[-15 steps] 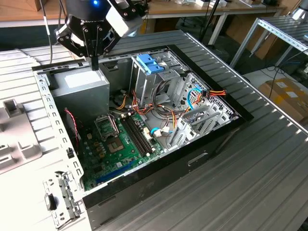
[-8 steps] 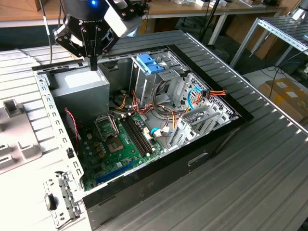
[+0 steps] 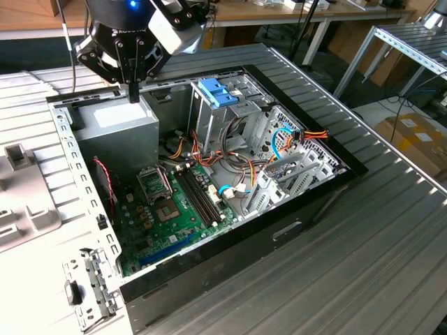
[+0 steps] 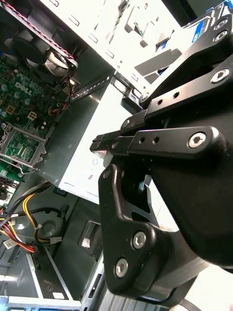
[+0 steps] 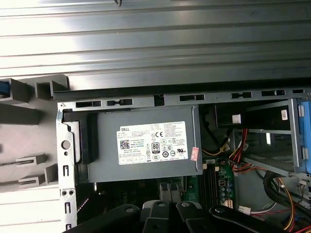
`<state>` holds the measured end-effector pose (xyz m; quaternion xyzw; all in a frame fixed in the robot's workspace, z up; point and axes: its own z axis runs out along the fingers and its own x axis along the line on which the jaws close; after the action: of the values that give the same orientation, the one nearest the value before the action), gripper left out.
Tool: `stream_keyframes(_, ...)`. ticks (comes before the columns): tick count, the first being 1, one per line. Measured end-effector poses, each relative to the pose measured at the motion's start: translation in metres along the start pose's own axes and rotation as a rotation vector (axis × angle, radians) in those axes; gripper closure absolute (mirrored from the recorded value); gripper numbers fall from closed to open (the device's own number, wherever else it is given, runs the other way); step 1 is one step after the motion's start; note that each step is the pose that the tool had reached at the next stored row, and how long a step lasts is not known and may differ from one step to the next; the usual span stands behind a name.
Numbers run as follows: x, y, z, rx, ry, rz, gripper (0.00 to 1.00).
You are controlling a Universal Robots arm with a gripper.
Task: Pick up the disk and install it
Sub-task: 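Reach for the disk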
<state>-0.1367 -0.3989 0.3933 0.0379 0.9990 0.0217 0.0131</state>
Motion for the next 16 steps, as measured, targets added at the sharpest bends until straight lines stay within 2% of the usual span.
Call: stream_keyframes(16, 0.0069, -0.0005, -0.0002, -0.0001, -0.0001, 0.0, 0.89)
